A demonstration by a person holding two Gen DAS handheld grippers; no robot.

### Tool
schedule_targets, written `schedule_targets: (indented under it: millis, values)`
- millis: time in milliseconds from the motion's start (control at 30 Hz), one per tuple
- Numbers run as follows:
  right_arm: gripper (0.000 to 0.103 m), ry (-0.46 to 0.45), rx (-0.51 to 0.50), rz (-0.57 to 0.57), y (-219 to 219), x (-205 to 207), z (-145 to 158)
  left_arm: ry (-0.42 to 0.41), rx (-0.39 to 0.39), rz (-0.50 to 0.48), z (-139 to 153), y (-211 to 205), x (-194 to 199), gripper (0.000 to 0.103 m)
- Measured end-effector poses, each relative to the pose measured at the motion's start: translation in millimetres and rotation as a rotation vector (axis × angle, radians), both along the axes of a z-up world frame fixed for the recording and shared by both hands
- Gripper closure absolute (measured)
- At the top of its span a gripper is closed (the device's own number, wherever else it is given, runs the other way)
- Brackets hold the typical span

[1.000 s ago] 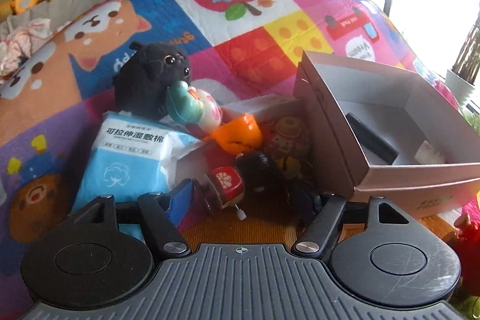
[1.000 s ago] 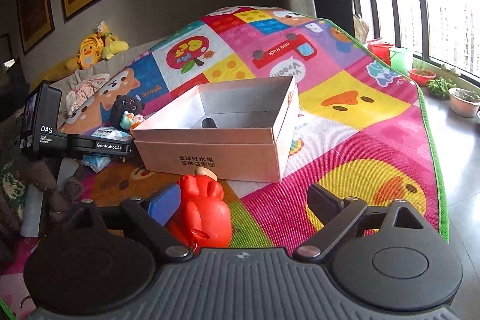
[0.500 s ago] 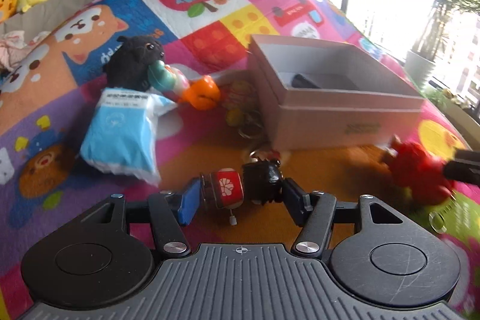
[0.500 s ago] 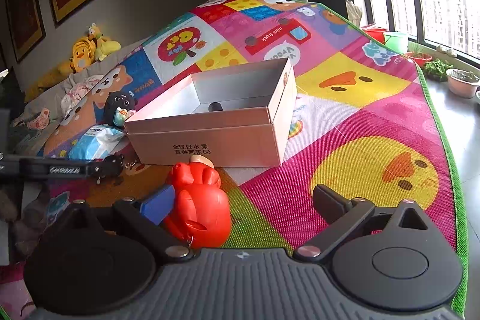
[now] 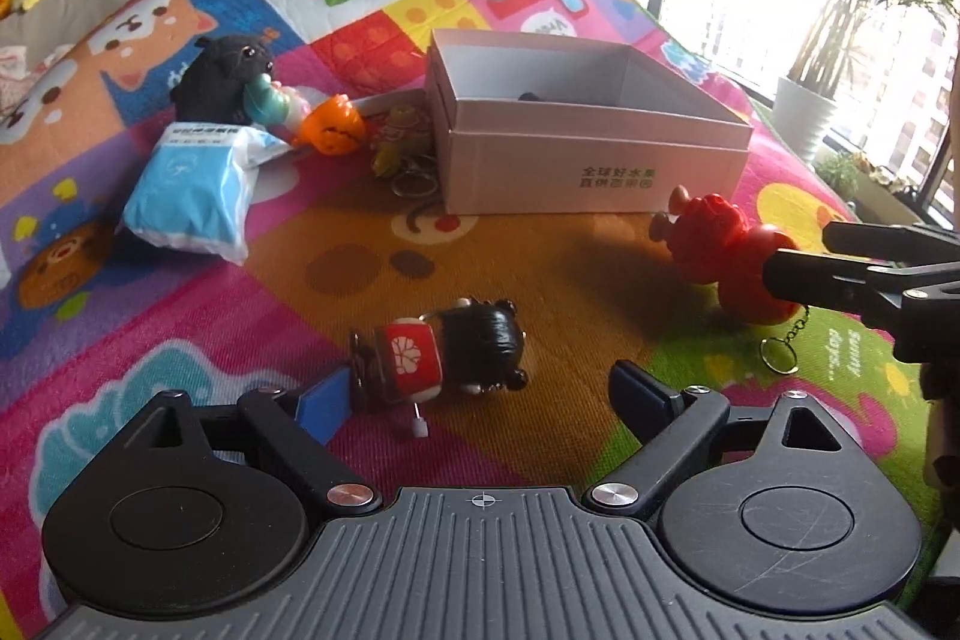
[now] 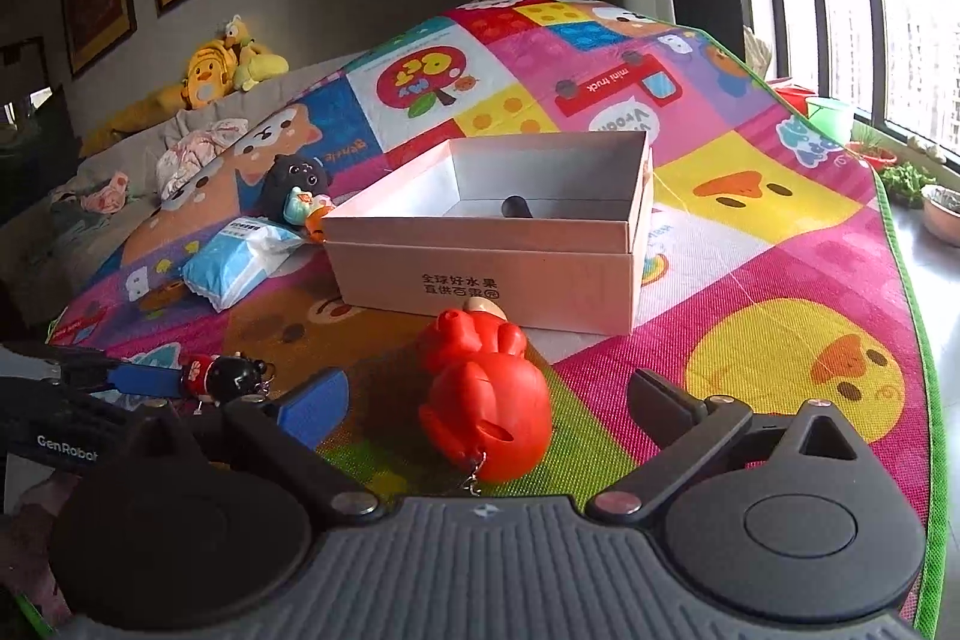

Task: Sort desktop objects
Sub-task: 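Lift the doll keychain with the left tool while the right tool carries the red toy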

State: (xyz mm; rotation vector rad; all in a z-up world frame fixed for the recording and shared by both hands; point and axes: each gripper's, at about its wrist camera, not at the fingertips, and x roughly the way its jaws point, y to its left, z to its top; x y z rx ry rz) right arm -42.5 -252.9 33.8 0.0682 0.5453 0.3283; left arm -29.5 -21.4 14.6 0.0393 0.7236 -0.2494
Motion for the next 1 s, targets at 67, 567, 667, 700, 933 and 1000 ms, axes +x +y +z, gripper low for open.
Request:
schedule_targets:
  millis: [67,567,667,700,933,1000]
  values:
    - [0.003,-0.003,-0.017,-0.007,3,0,4,-0.007,0.031,0.022,-1,-2,7,0.017]
    - [0.003,0.013,-0.073,0.013,15,-1,10,-0.062,0.011,0.164,-3,38,-2,0.007]
    - [0.001,0.005,-0.100,0.021,17,-4,11,-0.069,0.016,0.155,-3,35,-3,0.006]
    - [0.001,0.005,-0.113,0.021,17,-4,10,-0.067,0.015,0.155,-3,35,-3,0.006]
    - [0.001,0.022,-0.158,0.009,20,1,3,-0.057,-0.008,0.160,-4,38,-2,0.004]
    - [0.001,0.026,-0.176,0.009,23,6,-1,-0.058,-0.009,0.159,-4,38,-3,0.004]
